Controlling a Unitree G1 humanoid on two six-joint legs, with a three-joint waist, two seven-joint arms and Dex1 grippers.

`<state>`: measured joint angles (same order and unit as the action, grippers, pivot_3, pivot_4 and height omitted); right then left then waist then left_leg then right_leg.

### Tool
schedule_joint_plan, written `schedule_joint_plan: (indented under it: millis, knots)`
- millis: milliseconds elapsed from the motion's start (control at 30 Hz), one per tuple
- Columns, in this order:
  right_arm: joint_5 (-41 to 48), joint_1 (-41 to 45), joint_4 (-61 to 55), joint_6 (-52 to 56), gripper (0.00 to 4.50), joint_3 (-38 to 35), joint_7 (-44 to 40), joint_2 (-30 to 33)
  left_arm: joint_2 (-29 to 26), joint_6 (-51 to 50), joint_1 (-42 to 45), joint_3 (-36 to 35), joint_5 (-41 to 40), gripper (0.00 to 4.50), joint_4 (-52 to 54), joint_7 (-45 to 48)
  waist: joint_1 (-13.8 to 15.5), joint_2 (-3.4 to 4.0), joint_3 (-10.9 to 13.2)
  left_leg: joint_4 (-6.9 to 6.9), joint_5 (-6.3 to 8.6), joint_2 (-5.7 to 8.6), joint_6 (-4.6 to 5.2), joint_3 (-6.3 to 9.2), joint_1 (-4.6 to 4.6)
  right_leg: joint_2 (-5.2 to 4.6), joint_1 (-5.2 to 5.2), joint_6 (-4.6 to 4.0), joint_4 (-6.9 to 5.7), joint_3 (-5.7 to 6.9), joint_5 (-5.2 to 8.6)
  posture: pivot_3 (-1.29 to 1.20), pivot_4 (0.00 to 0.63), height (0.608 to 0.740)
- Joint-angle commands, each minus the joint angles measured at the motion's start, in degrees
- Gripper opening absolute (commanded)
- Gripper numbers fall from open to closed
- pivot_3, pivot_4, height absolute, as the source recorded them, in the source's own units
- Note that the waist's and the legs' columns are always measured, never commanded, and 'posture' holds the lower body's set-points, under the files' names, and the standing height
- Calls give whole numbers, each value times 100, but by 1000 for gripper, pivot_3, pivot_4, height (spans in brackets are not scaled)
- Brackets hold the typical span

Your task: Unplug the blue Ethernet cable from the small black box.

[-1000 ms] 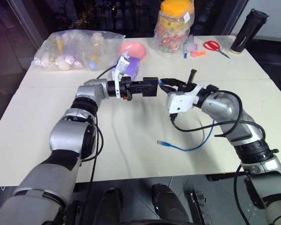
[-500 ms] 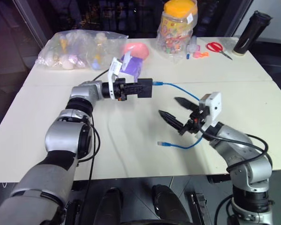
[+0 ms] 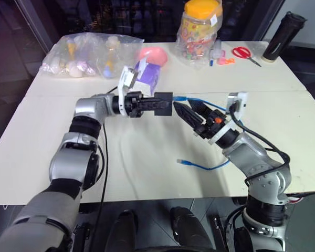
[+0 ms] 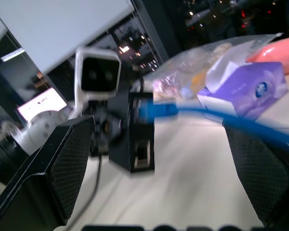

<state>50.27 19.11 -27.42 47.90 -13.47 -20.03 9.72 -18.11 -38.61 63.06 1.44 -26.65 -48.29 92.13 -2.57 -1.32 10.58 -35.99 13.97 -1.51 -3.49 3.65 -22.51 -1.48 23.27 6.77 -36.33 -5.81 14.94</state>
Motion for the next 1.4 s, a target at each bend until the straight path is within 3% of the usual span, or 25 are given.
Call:
schedule_joint_plan:
  millis: [33, 333, 433, 633, 667, 700, 1200, 1333, 1400]
  knots:
    - [340, 120, -30, -180, 4439, -60, 22, -44, -83, -116, 41, -8, -280, 524, 357, 37, 3, 0, 0, -4, 0, 0, 0, 0, 0, 0, -3, 0, 0, 0, 0, 0, 150, 740]
    - [776, 104, 25, -246, 4439, 76, 130, -49, -82, -244, -57, 16, -364, 524, 534, 37, -5, 0, 0, -9, 0, 0, 0, -1, 1, 1, -6, -1, 2, 0, 0, 0, 150, 740]
    - [825, 101, 35, -298, 3621, 136, 152, -58, -70, -240, -71, 4, -337, 524, 538, 37, -5, 0, 0, -5, 0, 0, 0, -1, 1, 1, -4, -1, 2, 0, 0, 0, 150, 740]
    - [913, 67, 53, -379, 524, 250, 154, -29, -54, -236, -50, -9, -327, 524, 528, 37, -3, 0, 0, -6, 0, 0, 0, -2, 0, 0, -4, -1, 3, 0, 0, 0, 150, 740]
    - [915, 52, 56, -374, 83, 287, 145, -21, -51, -223, -43, -14, -320, 524, 523, 37, -3, 0, 0, -6, 0, 0, 0, -2, 0, 0, -4, -1, 3, 0, 0, 0, 150, 740]
    - [917, 40, 59, -373, 18, 315, 139, -12, -49, -214, -38, -17, -317, 524, 520, 37, -2, 0, 0, -5, 0, 0, 0, -1, 1, 1, -4, -1, 3, 0, 0, 0, 150, 740]
    - [928, 27, 188, -409, 18, 546, 142, 137, 21, -225, 40, -89, -345, 524, 508, 37, -3, 0, 0, -5, 0, 0, 0, -2, 0, 1, -4, -1, 4, 0, 0, 0, 150, 740]
    - [832, 86, 287, -544, 1616, 485, 268, 97, 5, -180, 35, -96, -315, 524, 457, 37, -2, 0, 0, -6, 0, 1, 0, -2, 0, 0, -4, -1, 4, -1, 0, 0, 150, 740]
    - [853, 83, 308, -584, 2649, 427, 307, 110, -26, -151, 40, -106, -296, 524, 401, 37, -2, 0, 0, -5, 0, 0, 0, -2, -1, 1, -4, -1, 5, 0, 0, 0, 150, 740]
